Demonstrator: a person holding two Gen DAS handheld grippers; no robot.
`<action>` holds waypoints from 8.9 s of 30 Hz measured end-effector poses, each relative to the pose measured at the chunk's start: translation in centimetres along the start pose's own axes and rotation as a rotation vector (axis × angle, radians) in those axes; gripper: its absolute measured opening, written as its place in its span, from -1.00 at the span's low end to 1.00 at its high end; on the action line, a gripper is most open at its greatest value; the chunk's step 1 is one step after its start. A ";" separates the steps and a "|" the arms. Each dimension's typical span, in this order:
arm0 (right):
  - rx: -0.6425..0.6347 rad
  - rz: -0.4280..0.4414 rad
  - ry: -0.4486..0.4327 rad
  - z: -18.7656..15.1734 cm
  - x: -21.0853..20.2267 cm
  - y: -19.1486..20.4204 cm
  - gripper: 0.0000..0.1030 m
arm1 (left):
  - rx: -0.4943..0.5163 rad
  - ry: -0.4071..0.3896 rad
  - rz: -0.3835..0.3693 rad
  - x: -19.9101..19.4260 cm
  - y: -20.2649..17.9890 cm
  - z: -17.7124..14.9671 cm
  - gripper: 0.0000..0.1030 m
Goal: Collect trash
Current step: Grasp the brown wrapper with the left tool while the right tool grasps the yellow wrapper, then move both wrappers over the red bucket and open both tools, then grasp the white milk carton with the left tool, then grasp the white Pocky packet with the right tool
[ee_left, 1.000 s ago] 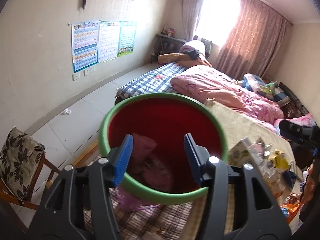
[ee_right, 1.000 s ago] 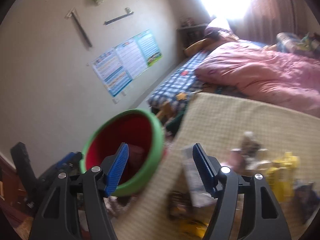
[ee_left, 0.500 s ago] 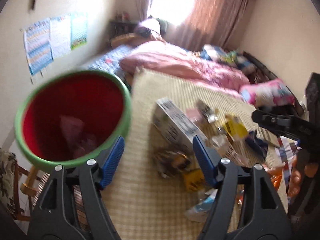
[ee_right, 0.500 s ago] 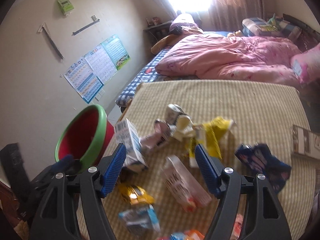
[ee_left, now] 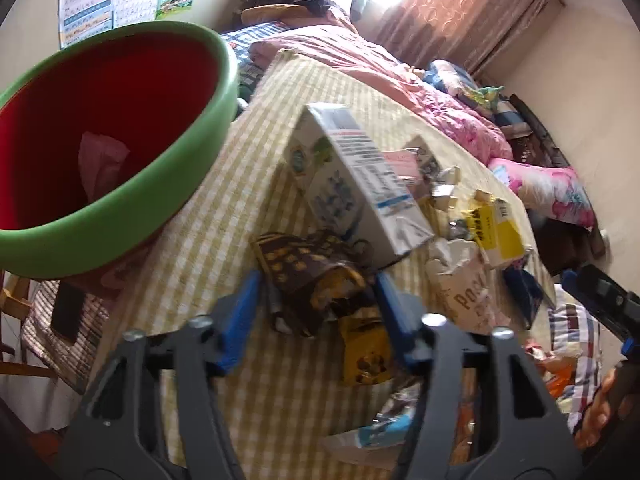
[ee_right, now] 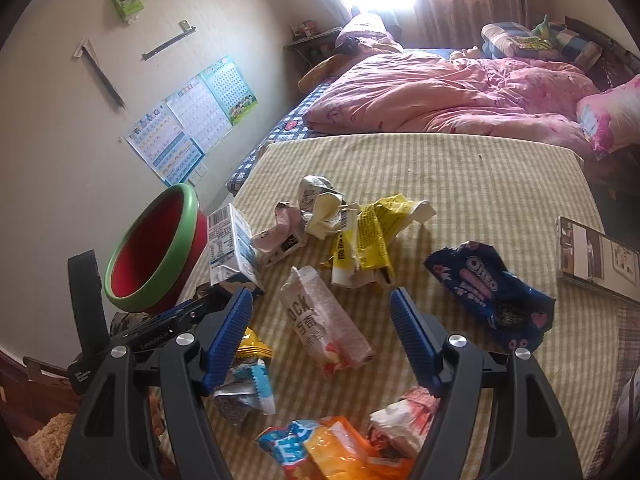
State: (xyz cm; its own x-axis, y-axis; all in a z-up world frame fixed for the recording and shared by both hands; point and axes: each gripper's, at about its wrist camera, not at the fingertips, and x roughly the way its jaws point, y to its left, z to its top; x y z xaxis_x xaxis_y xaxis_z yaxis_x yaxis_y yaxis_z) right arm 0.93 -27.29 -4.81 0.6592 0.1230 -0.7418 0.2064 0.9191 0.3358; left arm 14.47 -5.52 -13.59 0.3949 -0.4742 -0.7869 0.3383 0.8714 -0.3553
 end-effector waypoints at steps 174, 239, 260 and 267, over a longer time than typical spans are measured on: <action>-0.122 -0.085 0.238 -1.6 8.3 2.4 0.14 | 0.096 -0.137 0.034 -7.0 3.5 2.3 0.27; 0.025 0.089 0.230 -0.2 7.6 0.3 0.16 | 0.133 0.029 0.100 -0.3 -0.7 1.6 0.03; -0.032 0.122 0.150 0.4 5.6 1.8 -0.88 | 0.148 -0.069 0.068 -3.0 -1.8 1.3 -0.28; 0.045 0.109 0.179 0.1 6.0 0.3 -0.04 | 0.134 -0.023 0.063 -2.2 -1.1 0.6 -0.28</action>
State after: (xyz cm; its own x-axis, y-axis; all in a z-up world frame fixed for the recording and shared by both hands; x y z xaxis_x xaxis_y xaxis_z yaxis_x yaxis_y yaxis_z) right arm 5.05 -26.29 -9.11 0.5413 0.2886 -0.7897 0.1759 0.8796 0.4420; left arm 13.76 -5.52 -11.20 0.4380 -0.4229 -0.7933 0.4227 0.8757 -0.2335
